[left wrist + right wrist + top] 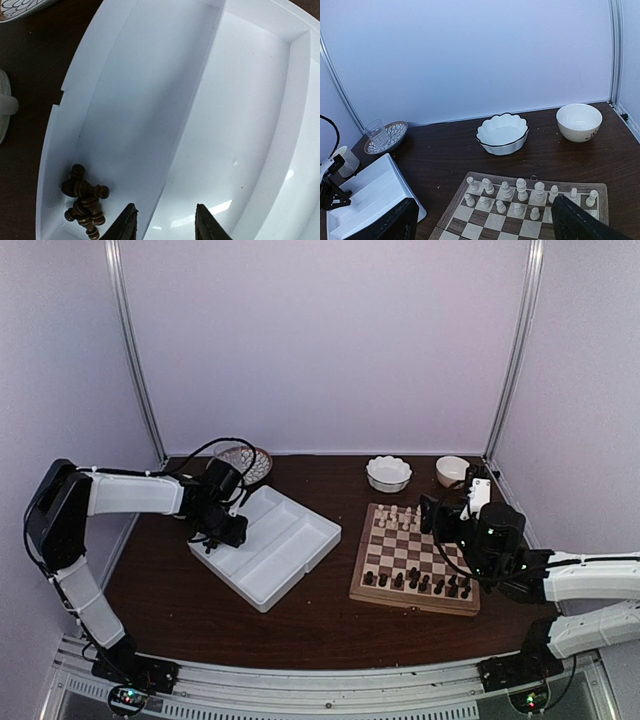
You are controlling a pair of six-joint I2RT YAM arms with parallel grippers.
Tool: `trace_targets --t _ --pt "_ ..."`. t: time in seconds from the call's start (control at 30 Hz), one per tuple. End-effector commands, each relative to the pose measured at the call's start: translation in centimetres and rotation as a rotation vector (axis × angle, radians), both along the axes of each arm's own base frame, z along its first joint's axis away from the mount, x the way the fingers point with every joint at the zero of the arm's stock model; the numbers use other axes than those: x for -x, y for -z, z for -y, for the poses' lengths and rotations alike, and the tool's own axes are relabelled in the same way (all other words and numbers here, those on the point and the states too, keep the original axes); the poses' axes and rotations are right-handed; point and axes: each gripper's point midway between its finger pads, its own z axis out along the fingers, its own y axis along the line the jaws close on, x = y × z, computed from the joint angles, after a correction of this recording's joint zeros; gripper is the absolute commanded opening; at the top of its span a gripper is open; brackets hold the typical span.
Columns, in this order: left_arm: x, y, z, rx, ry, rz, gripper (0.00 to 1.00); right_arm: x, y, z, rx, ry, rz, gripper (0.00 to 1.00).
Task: Set up the chess pieces on the board
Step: Adjust the chessboard at the center of the board.
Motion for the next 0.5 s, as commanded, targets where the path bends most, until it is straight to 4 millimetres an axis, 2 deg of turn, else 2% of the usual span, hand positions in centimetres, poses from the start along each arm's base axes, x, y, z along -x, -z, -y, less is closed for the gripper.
trace_targets --t 0.0,0.2,0.33,0.47 --pt "-0.9 0.5 0.9 0.019 0.022 0.003 0.39 -0.3 -1.0 -0.3 -0.016 -0.007 0.011 0.96" --pt "-0.8 2.0 1.1 0.012 0.024 -0.043 0.26 -0.4 -0.9 -0.7 -0.013 -0.02 0.007 0.96" --pt "-0.8 1.7 1.0 0.012 0.018 -0.034 0.25 -0.4 -0.8 -0.7 -0.01 -0.022 0.005 0.96" --pt "-0.6 1.4 1.3 0.039 0.023 -0.032 0.13 -0.4 -0.7 -0.8 -0.01 -0.026 0.003 0.96"
